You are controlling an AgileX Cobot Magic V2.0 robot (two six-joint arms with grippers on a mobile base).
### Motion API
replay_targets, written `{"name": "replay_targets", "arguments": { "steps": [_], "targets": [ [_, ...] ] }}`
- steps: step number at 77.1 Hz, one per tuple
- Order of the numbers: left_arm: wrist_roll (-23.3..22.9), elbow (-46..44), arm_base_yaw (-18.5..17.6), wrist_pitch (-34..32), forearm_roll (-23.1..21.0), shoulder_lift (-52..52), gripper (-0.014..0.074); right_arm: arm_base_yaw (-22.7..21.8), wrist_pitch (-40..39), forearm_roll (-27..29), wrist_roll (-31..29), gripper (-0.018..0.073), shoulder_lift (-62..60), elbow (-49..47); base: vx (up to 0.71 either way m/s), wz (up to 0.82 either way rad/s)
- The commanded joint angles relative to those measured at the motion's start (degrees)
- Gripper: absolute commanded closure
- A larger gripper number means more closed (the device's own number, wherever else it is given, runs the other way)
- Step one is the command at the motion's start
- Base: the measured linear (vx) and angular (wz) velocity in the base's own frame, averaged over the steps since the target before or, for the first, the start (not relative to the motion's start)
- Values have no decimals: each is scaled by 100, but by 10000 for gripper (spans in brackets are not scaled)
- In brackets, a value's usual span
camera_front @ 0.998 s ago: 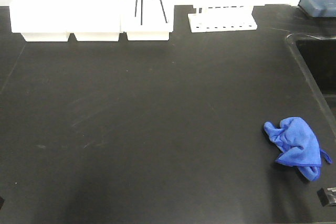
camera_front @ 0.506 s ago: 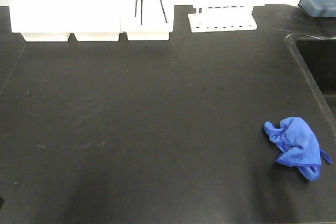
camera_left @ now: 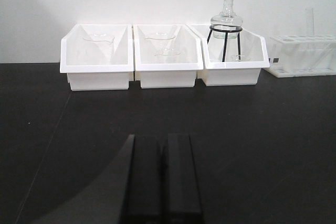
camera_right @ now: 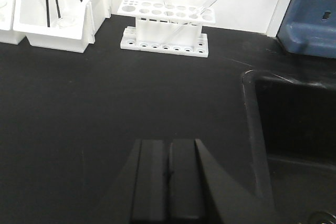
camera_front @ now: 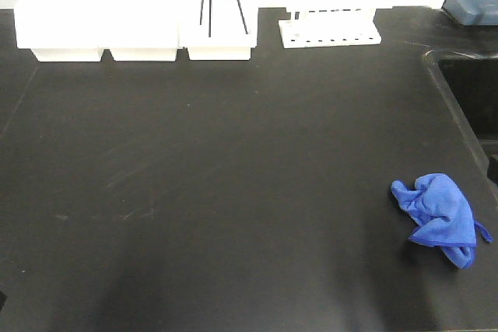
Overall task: Wipe right workspace with blue cloth
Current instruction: 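Move the right gripper down toward the blue cloth near the sink, then close the right gripper on the blue cloth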
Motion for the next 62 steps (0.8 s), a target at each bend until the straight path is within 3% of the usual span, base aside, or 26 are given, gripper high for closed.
{"name": "replay_targets", "arguments": {
  "steps": [1,23,28,37,52,62],
  "targets": [
    [7,-142,-1,-482,-18,-54,603,-1,-401,39,-21,434,26,-203,0,0],
    [1,-142,-1,-482,-18,-54,603,-1,-261,38,264,-48,26,-203,0,0],
    [1,-142,-1,-482,-18,-54,603,-1,-47,37,628,-110,42,-209,0,0],
    [1,-142,-1,-482,-18,-54,603,-1,585,-211,1208,-111,239,-216,0,0],
    [1,-142,-1,-482,-18,-54,603,-1,1147,-957,1581,-44,1099,-216,0,0],
    [1,-142,-1,-482,-18,-54,603,-1,1145,-1082,1651,-18,1856,-216,0,0]
  ]
}}
